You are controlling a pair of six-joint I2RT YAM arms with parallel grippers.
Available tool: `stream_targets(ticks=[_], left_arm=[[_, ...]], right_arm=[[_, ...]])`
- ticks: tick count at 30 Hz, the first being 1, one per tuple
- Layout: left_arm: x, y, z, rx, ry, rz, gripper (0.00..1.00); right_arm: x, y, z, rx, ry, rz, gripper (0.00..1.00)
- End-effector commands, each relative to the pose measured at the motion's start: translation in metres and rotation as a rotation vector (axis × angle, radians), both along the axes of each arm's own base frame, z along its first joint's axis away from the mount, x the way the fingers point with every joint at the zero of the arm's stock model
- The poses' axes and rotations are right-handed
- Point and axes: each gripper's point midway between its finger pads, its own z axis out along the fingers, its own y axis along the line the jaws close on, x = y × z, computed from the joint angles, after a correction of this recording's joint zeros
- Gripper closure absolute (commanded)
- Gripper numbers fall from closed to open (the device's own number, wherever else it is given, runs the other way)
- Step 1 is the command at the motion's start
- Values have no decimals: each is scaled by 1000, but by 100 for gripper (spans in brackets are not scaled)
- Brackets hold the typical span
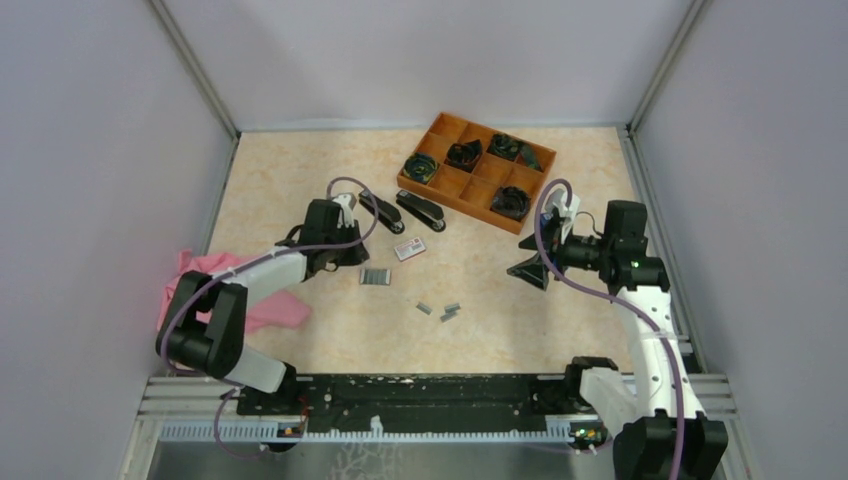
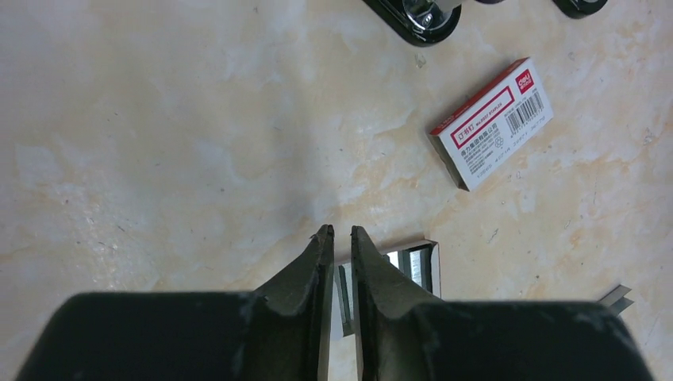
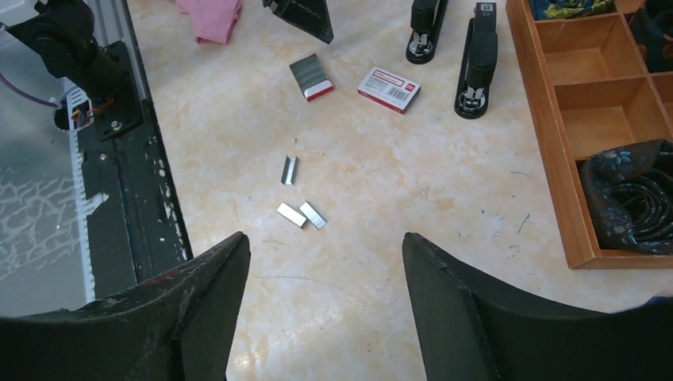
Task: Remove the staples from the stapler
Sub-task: Adjust the staple box at the center of the board.
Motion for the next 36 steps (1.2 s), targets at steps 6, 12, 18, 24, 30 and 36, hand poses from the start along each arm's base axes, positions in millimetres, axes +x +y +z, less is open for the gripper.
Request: stream_targets(ticks=[6, 12, 18, 24, 30, 36], left_arm=[[15, 4, -7, 66, 24, 4, 81], [8, 1, -13, 62, 68, -18, 84], [-5, -2, -16, 35, 98, -41, 85], [-18, -3, -21, 21, 127, -43, 85], [-33, -7, -18, -7, 131, -52, 84], [-48, -18, -8, -84, 108, -85, 83]], right_arm=[[-3, 5, 21, 13, -92, 44, 29], [-2, 4, 20, 12, -92, 42, 29], [-2, 4, 19, 12, -85, 43, 29], [-4, 5, 22, 14, -93, 47, 29], [-3, 5, 21, 16, -88, 48, 29], [-2, 5, 19, 14, -80, 45, 29]])
